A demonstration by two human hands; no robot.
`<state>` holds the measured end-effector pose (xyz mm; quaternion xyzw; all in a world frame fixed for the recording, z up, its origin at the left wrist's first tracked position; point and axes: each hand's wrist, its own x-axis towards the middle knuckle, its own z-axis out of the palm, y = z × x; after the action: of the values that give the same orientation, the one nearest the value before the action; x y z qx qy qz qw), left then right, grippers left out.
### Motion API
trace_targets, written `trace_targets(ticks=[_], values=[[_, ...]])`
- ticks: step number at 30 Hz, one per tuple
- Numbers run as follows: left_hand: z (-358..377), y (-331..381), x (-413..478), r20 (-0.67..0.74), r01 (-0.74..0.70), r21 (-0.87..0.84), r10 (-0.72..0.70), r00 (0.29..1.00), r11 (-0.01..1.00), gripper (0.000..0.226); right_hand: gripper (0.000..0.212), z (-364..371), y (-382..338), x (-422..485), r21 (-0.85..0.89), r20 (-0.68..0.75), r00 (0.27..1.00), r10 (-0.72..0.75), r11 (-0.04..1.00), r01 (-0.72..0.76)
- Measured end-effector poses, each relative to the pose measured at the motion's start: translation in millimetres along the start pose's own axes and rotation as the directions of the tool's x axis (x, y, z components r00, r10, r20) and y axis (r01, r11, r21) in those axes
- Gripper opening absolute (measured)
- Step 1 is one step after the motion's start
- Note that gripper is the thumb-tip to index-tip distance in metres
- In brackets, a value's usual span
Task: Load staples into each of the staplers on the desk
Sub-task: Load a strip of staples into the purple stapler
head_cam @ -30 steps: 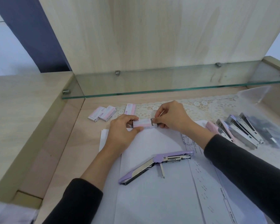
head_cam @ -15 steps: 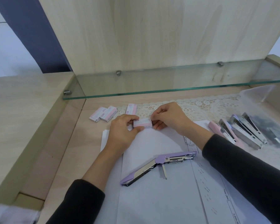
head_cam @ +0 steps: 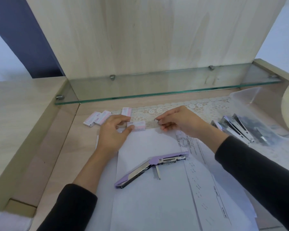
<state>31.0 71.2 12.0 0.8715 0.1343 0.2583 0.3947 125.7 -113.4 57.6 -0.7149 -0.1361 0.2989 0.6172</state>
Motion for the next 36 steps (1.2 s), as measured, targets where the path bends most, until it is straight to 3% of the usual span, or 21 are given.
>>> trace_targets(ticks=[4, 10, 13, 17, 21, 24, 28, 36], values=[[-8, 6, 4, 0.027, 0.172, -0.105, -0.171, 0.985, 0.979, 0.007, 0.015, -7, 1, -14, 0.002, 0.116, 0.993, 0.020, 1.000, -0.020], [-29, 31, -22, 0.226, 0.125, -0.044, -0.112, 0.968, 0.991, 0.010, 0.016, -11, 2, -31, 0.001, 0.117, 0.993, 0.007, 1.000, -0.007], [-36, 43, -47, 0.386, 0.138, -0.051, -0.108, 0.916, 0.989, 0.012, 0.018, -12, 3, -39, -0.037, 0.092, 0.996, -0.009, 0.999, 0.013], [-38, 51, -75, 0.550, 0.026, -0.004, -0.020, 0.835, 1.000, 0.023, 0.019, -15, 7, -50, -0.158, 0.024, 0.999, -0.041, 0.986, 0.044], [-32, 48, -85, 0.492, -0.033, -0.004, 0.030, 0.870, 0.999, 0.043, 0.021, -12, 15, -64, -0.279, -0.049, 0.994, -0.100, 0.957, 0.083], [-28, 48, -85, 0.443, 0.013, -0.005, -0.009, 0.896, 1.000, 0.034, 0.027, -11, 23, -73, -0.327, -0.098, 0.984, -0.150, 0.939, 0.110], [-30, 50, -81, 0.478, 0.035, 0.034, -0.047, 0.877, 0.999, 0.022, 0.026, -10, 26, -84, -0.337, -0.119, 0.974, -0.195, 0.930, 0.145], [-27, 55, -82, 0.460, -0.157, 0.192, 0.052, 0.886, 0.969, 0.022, 0.019, -1, 25, -95, -0.516, -0.099, 0.972, -0.211, 0.847, 0.132]])
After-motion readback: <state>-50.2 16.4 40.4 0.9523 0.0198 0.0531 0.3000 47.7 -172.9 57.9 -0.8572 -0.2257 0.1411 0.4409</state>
